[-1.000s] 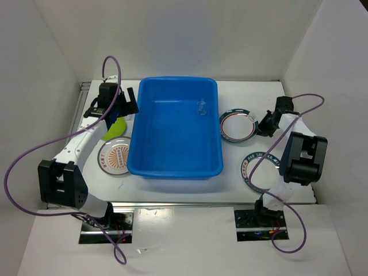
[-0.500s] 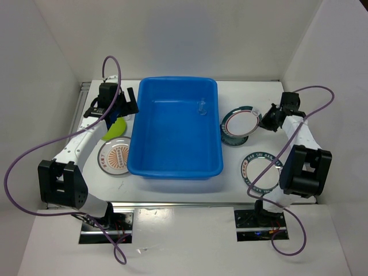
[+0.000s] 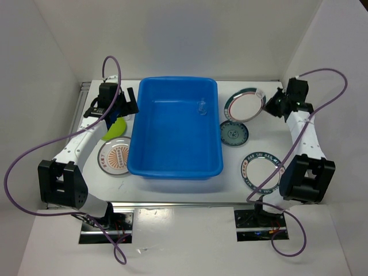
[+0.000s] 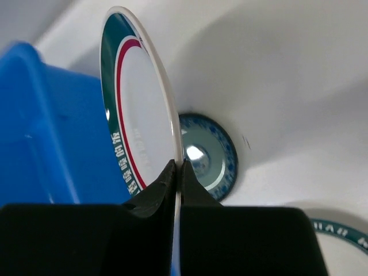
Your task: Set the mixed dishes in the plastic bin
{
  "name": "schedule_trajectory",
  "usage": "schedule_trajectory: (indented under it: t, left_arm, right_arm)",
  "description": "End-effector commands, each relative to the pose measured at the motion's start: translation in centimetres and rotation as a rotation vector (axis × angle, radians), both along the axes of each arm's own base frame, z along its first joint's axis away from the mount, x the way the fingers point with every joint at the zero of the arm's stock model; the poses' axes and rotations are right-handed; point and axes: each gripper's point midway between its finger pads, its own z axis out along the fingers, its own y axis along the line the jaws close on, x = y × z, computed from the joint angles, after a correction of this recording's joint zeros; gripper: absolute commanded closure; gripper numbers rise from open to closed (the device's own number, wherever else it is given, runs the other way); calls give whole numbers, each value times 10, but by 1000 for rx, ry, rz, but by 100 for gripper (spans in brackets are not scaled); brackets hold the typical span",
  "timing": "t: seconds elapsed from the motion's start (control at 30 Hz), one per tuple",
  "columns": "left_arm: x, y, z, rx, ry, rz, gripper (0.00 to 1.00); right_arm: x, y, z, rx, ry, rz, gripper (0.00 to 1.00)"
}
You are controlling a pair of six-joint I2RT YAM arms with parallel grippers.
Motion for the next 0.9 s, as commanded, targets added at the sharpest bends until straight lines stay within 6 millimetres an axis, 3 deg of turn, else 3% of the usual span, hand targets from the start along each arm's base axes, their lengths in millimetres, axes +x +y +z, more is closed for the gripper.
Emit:
schedule_trajectory:
  t: [0.0,0.03,0.07,0.17,0.27,0.3,0.4,0.47,0.53,0.6,0.63,0.77,0.83,0.87]
  left_arm:
    - [4,1,28,9,-77,-16,0]
    - [4,1,28,9,-77,-16,0]
    - [4,1,28,9,-77,-16,0]
    - [5,0,29,-1,-86,-11,0]
    - [5,-2,29,-7,-86,-20,0]
    - [6,-2,26,-6,-76,-20,0]
    - [6,-2,26,-6,-76,-20,0]
    - [7,0,26,0,-77,-11,0]
    - [7,1,26,5,-78,-3,0]
    - [7,4,26,7,-79,17,0]
    - [7,4,26,7,-79,18,0]
    - [8,4,30,6,-88,18,0]
    - [8,3,30,1,-87,10,0]
    - [8,3,30,1,-87,10,0]
  right_arm:
    - [22,0,116,-63,-295,-6,100]
    - [27,5,124,-72,-310,2,100]
    - [30,14,147,-120,-349,-4,100]
    - [42,37,174,-176,-394,18,100]
    - [54,68,182,-137,-418,114,100]
    - [56,86,180,-105,-417,167,100]
    - [62,124,160,-64,-376,272,100]
    - [59,162,153,-44,-363,356,100]
    - [56,201,129,-9,-306,459,100]
    - [50,225,105,6,-250,531,100]
    - [47,245,81,19,-185,579,100]
    - [41,278,27,20,-57,646,100]
    - [44,284,-4,17,12,655,100]
    - [43,295,-5,32,23,683,100]
